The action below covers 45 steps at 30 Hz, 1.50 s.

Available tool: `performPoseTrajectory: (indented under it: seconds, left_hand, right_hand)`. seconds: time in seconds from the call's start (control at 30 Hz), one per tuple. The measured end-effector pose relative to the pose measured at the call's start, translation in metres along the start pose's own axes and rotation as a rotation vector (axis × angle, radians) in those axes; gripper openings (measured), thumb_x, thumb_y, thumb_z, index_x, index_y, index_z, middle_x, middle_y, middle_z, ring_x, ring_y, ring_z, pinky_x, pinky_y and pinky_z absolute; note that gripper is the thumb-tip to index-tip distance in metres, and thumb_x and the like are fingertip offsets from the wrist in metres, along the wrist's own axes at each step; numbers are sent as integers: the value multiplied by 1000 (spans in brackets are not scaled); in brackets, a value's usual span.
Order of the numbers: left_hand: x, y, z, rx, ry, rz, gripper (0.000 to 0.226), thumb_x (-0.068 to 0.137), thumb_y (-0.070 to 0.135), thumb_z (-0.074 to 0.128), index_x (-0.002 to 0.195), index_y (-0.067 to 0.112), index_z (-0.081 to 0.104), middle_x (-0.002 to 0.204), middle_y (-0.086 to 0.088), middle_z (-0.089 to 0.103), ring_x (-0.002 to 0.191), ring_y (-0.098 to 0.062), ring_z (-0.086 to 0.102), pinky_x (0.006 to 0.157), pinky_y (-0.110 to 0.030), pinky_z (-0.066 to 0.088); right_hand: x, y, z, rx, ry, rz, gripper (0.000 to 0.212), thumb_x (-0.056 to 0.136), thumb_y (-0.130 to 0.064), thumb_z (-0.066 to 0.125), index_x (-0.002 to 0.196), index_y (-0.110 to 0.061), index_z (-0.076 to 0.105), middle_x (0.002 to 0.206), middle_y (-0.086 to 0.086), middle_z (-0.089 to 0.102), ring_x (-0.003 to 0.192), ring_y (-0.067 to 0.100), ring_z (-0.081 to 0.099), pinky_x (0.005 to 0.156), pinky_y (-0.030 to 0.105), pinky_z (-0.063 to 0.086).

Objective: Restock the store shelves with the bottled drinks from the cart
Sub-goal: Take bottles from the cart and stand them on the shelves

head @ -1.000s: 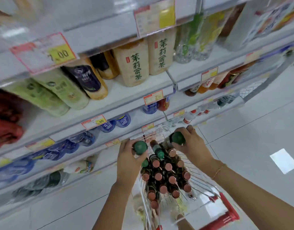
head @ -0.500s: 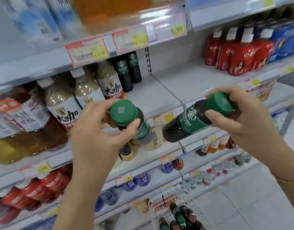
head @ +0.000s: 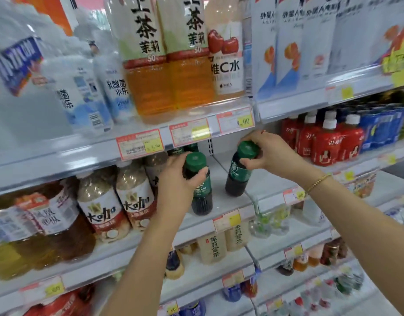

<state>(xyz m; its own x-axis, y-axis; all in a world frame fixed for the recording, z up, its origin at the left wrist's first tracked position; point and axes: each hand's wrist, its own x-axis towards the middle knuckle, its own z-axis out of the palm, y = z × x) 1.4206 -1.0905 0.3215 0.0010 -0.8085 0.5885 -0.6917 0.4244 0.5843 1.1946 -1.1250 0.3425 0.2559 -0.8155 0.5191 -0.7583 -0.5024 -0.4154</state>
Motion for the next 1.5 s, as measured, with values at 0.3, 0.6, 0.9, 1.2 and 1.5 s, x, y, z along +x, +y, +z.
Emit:
performPoseTrajectory:
  seconds: [0.3, 0.6, 0.9, 1.2, 1.5]
  left_hand:
    - [29, -23, 32, -399, -160, -201, 27, 86, 29, 63, 112, 28, 54, 112, 6, 63, 105, -12, 60, 89, -24, 48]
    - [3, -36, 53, -218, -221, -290, 62, 70, 32, 79, 123, 18, 52, 113, 4, 64, 99, -12, 61, 83, -25, 47]
    - [-3, -43, 59, 18, -46, -401, 43, 75, 42, 72, 101, 8, 67, 96, -6, 72, 80, -18, 63, 69, -28, 48]
    - [-2, -60, 60, 77, 19, -469, 38, 73, 49, 71, 85, 13, 70, 78, -2, 72, 74, -22, 66, 68, -33, 53]
    - [-5, -62, 55, -106, 37, -521, 38, 69, 40, 78, 95, 13, 71, 88, 4, 73, 84, -14, 68, 83, -38, 55]
  right_hand:
    - [34, -2, 33, 565, -132, 143, 32, 83, -4, 64, 109, -18, 54, 105, -4, 62, 93, 4, 58, 90, 20, 48]
    - [7, 23, 85, 589, -104, 284, 63, 63, -15, 85, 114, -20, 49, 110, -3, 58, 102, 18, 58, 86, 35, 52]
    - [26, 38, 116, 519, -42, 330, 55, 73, -8, 77, 122, -9, 52, 108, 7, 64, 94, 17, 60, 82, 23, 52]
    - [102, 53, 158, 545, -102, 332, 52, 73, -9, 76, 120, -6, 56, 113, 14, 64, 99, 28, 63, 86, 33, 50]
    - [127, 51, 179, 451, -77, 375, 45, 67, -19, 81, 107, -8, 62, 106, 8, 69, 96, 23, 64, 81, 28, 49]
